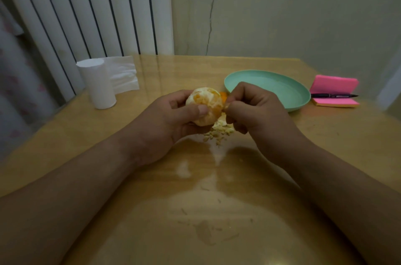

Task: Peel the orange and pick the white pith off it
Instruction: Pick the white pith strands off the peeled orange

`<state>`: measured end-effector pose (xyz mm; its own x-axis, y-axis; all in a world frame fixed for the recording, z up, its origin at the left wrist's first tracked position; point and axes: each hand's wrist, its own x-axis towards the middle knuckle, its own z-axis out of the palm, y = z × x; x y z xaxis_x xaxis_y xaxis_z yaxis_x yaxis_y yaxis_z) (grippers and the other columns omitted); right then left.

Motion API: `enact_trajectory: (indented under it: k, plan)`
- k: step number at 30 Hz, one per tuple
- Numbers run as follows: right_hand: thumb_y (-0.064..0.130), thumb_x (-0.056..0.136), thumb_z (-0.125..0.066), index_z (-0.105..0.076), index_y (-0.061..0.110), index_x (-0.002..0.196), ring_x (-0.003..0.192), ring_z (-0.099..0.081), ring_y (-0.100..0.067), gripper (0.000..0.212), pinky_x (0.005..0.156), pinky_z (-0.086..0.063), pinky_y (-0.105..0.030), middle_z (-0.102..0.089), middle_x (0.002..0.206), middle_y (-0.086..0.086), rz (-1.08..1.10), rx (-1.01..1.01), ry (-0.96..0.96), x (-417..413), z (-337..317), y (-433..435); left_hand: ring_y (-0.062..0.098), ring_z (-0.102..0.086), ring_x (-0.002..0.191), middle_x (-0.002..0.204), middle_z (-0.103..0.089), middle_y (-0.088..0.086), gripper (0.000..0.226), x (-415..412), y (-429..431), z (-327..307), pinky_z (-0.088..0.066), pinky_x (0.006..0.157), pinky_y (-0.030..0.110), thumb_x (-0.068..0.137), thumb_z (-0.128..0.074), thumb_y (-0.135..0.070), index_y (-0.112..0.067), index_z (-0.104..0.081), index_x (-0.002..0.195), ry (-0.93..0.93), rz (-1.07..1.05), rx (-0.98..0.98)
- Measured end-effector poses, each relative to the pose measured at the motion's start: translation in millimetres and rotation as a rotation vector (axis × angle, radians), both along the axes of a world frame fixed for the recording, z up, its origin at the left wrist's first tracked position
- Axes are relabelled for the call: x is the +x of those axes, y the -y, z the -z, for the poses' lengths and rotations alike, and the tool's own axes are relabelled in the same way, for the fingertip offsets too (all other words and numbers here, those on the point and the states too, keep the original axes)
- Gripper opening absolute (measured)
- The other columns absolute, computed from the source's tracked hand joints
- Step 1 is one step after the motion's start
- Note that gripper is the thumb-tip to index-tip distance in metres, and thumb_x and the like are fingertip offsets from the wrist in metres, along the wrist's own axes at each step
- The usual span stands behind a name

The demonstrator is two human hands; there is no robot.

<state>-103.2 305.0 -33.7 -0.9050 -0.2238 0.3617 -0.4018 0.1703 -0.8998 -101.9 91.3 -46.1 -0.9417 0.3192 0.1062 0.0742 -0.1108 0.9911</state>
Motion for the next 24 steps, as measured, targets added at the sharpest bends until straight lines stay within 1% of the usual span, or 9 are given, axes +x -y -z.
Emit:
enact_trajectory:
  k: [2,5,9,12,15,17,19,21,24]
  plan:
    - [0.020,0.079,-0.066,-0.066,0.021,0.071,0.060,-0.053,-0.011,0.008,0.057,-0.043,-0.026,-0.064,0.067,-0.003,-0.016,-0.029,0.010,-0.9,1.0,0.0,0.031,-0.071,0.120,0.132,-0.072,0.017,0.054,-1.0,0.3,0.0,-0.061,0.094,0.038,0.091,-0.070,-0.020,-0.007,-0.062,0.142,0.023,0.026,0.046]
    - [0.018,0.079,-0.066,-0.065,0.018,0.073,0.059,-0.050,-0.013,0.006,0.056,-0.042,-0.028,-0.063,0.067,-0.004,-0.018,-0.079,0.026,-2.2,2.1,-0.4,0.028,-0.072,0.113,0.128,-0.073,0.016,0.051,-0.2,1.6,-1.1,-0.061,0.088,0.033,0.091,-0.068,-0.021,-0.005,-0.064,0.139,0.046,0.055,0.088]
    - [0.015,0.082,-0.066,-0.065,0.013,0.077,0.055,-0.047,-0.013,0.005,0.053,-0.039,-0.028,-0.063,0.066,-0.004,-0.012,-0.121,0.046,-4.9,2.1,-3.3,0.027,-0.071,0.106,0.125,-0.072,0.017,0.048,1.9,2.9,-4.1,-0.062,0.084,0.031,0.092,-0.067,-0.024,-0.001,-0.067,0.134,0.073,0.091,0.153]
    - [0.009,0.093,-0.068,-0.068,0.012,0.082,0.056,-0.051,-0.010,0.012,0.054,-0.041,-0.026,-0.065,0.069,-0.005,0.011,-0.091,0.044,-5.4,2.7,-5.3,0.030,-0.072,0.105,0.128,-0.070,0.023,0.051,2.0,3.8,-4.6,-0.063,0.084,0.031,0.093,-0.065,-0.024,0.003,-0.063,0.137,0.134,0.109,0.224]
    - [0.014,0.103,-0.059,-0.074,0.022,0.094,0.061,-0.059,-0.009,0.019,0.056,-0.047,-0.027,-0.072,0.075,-0.001,0.077,0.118,-0.020,-3.4,5.1,-4.7,0.030,-0.073,0.103,0.126,-0.070,0.025,0.048,1.9,4.8,-4.3,-0.064,0.084,0.031,0.093,-0.066,-0.024,0.004,-0.066,0.131,0.185,0.122,0.298]
    - [0.015,0.103,-0.057,-0.072,0.030,0.101,0.065,-0.062,-0.010,0.022,0.061,-0.055,-0.034,-0.073,0.079,0.003,0.142,0.274,-0.097,-3.7,8.2,-4.2,0.031,-0.073,0.103,0.126,-0.070,0.026,0.047,0.6,5.2,-3.9,-0.065,0.083,0.031,0.092,-0.066,-0.025,0.004,-0.068,0.129,0.201,0.095,0.324]
    - [0.018,0.103,-0.056,-0.069,0.034,0.104,0.069,-0.064,-0.014,0.020,0.065,-0.057,-0.039,-0.073,0.081,0.007,0.186,0.389,-0.151,-4.3,10.0,-4.7,0.033,-0.074,0.103,0.132,-0.068,0.030,0.051,-0.8,5.7,-3.2,-0.064,0.082,0.031,0.092,-0.067,-0.024,0.006,-0.064,0.132,0.217,0.051,0.343]
    - [0.025,0.106,-0.053,-0.067,0.035,0.104,0.071,-0.063,-0.013,0.018,0.067,-0.055,-0.043,-0.072,0.083,0.008,0.192,0.485,-0.169,-5.0,10.6,-5.0,0.033,-0.074,0.102,0.139,-0.063,0.034,0.054,-1.8,5.9,-2.2,-0.064,0.081,0.032,0.091,-0.067,-0.023,0.007,-0.060,0.135,0.234,0.015,0.369]
    - [0.037,0.110,-0.045,-0.064,0.030,0.102,0.075,-0.060,-0.011,0.022,0.072,-0.054,-0.045,-0.067,0.086,0.009,0.188,0.694,-0.187,-6.5,11.3,-3.9,0.033,-0.074,0.102,0.142,-0.060,0.034,0.057,-2.3,5.9,-1.3,-0.064,0.081,0.033,0.090,-0.068,-0.024,0.007,-0.059,0.137,0.256,-0.003,0.390]
